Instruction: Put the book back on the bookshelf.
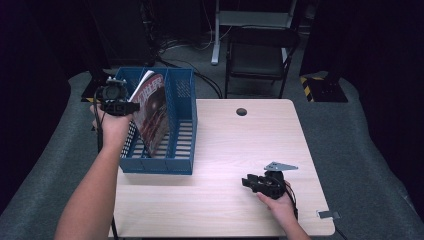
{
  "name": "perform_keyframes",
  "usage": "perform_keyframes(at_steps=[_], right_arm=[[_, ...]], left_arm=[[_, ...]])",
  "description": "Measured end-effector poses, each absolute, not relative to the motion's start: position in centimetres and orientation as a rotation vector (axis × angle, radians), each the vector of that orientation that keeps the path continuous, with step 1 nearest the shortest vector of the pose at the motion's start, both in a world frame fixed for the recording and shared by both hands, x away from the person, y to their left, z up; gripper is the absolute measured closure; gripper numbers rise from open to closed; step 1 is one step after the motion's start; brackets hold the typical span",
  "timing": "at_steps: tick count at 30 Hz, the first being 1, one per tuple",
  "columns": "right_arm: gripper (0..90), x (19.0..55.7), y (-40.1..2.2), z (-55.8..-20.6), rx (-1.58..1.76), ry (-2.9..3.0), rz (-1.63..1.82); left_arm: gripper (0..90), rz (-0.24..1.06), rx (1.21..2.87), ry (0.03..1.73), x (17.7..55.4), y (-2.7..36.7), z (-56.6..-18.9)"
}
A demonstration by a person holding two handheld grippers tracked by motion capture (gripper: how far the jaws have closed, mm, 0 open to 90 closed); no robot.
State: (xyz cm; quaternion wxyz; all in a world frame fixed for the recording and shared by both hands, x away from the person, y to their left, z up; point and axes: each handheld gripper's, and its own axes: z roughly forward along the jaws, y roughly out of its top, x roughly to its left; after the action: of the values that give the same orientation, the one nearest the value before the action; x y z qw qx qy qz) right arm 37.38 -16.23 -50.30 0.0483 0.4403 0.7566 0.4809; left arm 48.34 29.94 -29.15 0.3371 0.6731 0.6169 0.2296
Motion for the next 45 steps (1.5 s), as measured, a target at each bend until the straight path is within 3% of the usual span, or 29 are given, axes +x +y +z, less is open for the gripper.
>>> perform_keyframes(at_steps=[36, 41, 45], right_arm=[[62.8, 37.3, -16.4, -50.1, 1.327, 2.306, 1.484], [62.8, 37.3, -16.3, -50.1, 1.328, 2.31, 1.48], [62.8, 37.3, -16.3, -50.1, 1.326, 2.308, 1.481]], left_arm=[[83.8, 0.688, 1.661, 1.61, 49.2, 29.5, -30.8], [82.0, 0.615, 1.662, 1.62, 49.0, 30.0, -31.2], [74.3, 0.576, 1.689, 1.632, 49.0, 30.0, -31.7]])
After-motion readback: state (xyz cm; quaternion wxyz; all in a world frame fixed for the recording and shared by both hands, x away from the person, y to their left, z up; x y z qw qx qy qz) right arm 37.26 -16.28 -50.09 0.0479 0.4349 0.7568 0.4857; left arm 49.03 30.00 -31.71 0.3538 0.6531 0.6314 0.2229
